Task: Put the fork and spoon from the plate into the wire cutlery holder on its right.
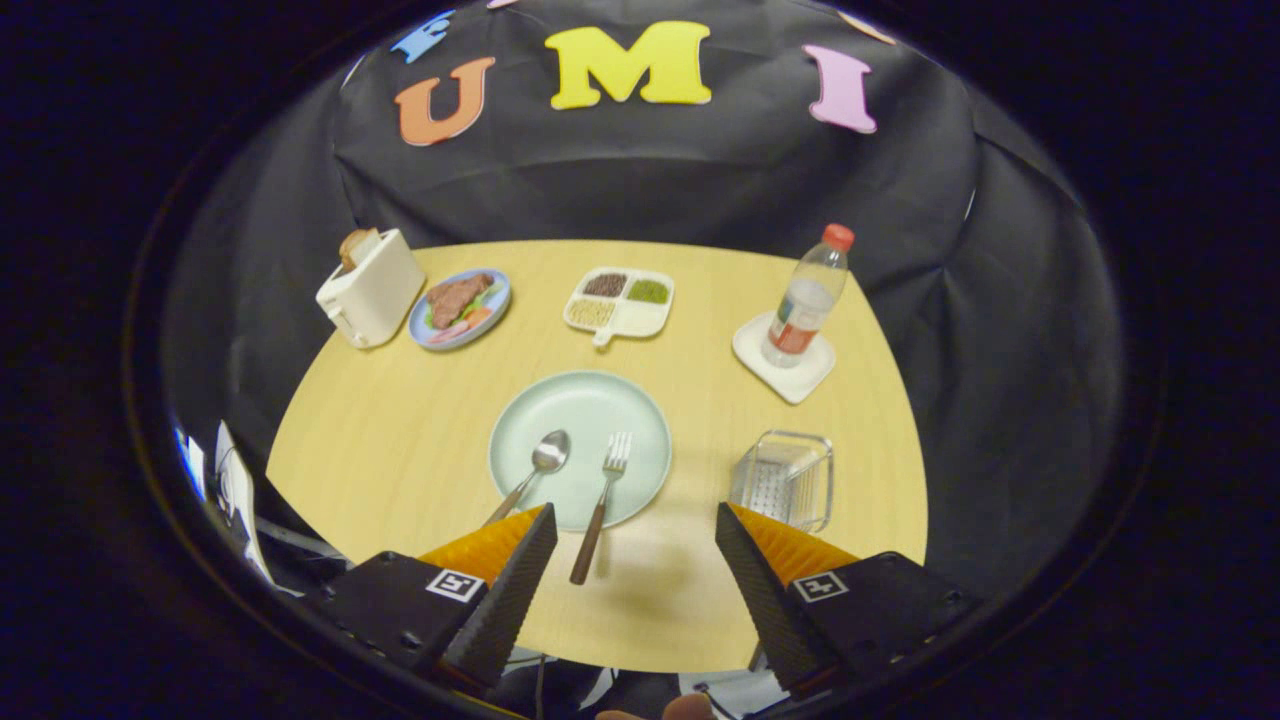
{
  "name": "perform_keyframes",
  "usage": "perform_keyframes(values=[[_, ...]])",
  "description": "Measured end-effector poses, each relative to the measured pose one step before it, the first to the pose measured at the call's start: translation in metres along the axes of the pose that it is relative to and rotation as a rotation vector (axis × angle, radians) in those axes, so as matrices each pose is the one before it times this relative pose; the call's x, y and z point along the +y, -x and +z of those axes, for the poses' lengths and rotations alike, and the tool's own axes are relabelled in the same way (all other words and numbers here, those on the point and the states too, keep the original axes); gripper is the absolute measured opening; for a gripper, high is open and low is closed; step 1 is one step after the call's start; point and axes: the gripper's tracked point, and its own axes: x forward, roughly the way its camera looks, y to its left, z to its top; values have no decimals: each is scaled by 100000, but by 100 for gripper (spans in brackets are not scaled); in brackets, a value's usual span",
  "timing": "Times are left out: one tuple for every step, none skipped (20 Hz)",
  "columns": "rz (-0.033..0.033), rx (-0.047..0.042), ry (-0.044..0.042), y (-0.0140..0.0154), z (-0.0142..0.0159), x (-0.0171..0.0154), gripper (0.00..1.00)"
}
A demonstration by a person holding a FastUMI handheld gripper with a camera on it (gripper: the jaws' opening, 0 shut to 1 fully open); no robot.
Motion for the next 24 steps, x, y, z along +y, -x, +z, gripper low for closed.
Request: perform_keyframes(values=[[447, 4145, -595, -872, -671, 305, 96], [682, 4647, -1011, -1137, -648, 511, 95], [608, 4308, -761, -1237, -599, 444, 95], [678, 3305, -1083, -1055, -319, 296, 95], [-352, 3757, -1342, -1041, -386, 100, 95], [-61, 3649, -1231, -1046, -378, 100, 95], [-867, 3148, -575, -844, -292, -94, 94], [-259, 2927, -554, -1048, -262, 136, 93], [126, 2219, -393, -876, -403, 253, 87], [-108, 2429, 165, -598, -340, 98, 82], [758, 1520, 196, -608, -219, 373, 81], [-244, 966, 714, -299, 181, -18, 79], [-47, 1523, 573, -592, -286, 144, 73], [158, 1484, -101, -266, -71, 68, 67], [281, 1099, -200, -367, -4, 179, 61], [-346, 1071, 195, -207, -97, -58, 55], [545, 811, -1105, -296, 147, -61, 41], [-139, -291, -1934, -392, 152, 77, 27], [965, 481, -630, 365, -123, 183, 13], [-347, 532, -237, 63, -65, -200, 9], [1975, -820, -508, -369, 101, 187, 6], [43, -283, 412, 506, 77, -89, 5], [68, -948, -376, 226, 7, -42, 1], [211, 115, 87, 251, -76, -45, 1]])
